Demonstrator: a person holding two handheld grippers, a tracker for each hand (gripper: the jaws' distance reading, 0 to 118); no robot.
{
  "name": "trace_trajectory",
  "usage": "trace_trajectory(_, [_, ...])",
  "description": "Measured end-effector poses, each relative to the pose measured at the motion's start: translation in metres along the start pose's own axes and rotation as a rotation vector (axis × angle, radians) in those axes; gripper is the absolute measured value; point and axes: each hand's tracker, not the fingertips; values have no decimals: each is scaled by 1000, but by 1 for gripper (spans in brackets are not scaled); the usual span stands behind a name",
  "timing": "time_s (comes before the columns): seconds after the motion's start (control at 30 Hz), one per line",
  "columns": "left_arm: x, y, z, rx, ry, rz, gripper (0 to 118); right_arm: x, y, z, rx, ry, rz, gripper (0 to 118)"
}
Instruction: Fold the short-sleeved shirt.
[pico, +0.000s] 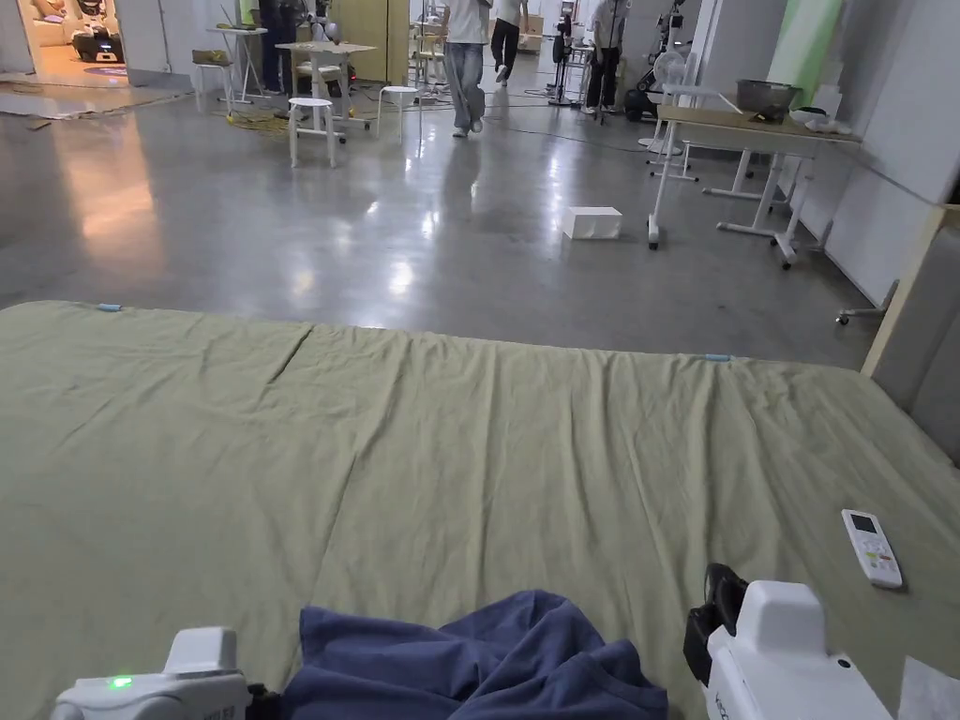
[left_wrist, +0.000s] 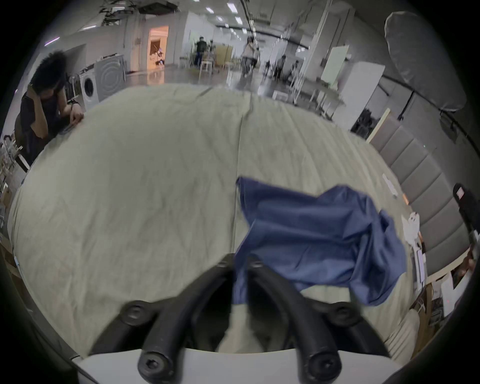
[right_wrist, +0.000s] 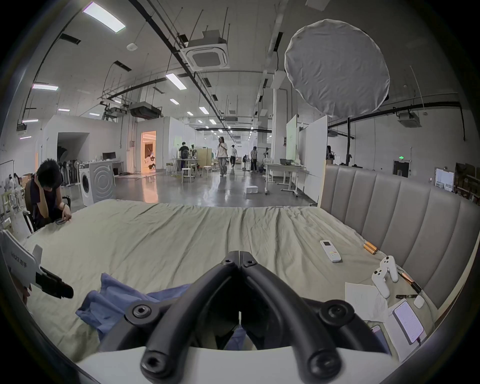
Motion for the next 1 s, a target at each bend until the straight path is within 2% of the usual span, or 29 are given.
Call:
trace_trajectory(0.07, [0,-5,-11,-39,20,15,67,1,-4,-4,-28,5,13,0])
trace_trajectory(0.1, [-1,-6,-14,-42,12,21,73,2,-7,-5,-32,10,13,0])
trace_trajectory(0.3, [-1,-15,-42,-91,60,24,72,2,-21,-12,-77,17,18,0])
trace_trajectory(0.43, [8,-19,-52,-99,131,-77,65,1,-29,-15,-103,23,11,0])
trace_trajectory(0.53, [25,-25,-51,-73,151,-198,42,3,-34,-17,-117,20,7,0])
trace_trajectory(0.57, [29,-28,-51,-67,143,-241,29,3,-35,-18,-122,18,5,0])
trace_trajectory(0.63, [32,-30,-51,-70,134,-249,11,5,-37,-19,-133,13,-2,0])
trace_trajectory(0.67, [31,-30,-51,-71,106,-241,7,7,-39,-20,-142,11,-6,0])
trace_trajectory(0.77, [23,-27,-45,-57,72,-184,4,12,-44,-23,-184,22,-10,0])
trace_trajectory(0.87, [12,-22,-31,-5,38,-90,4,19,-59,-29,-298,71,-31,0])
trace_trajectory(0.93, [7,-20,-22,-10,44,-105,4,23,-65,-31,-355,73,-34,1])
trace_trajectory(1.0, [2,-18,-15,18,37,-102,4,25,-76,-35,-437,91,-26,19])
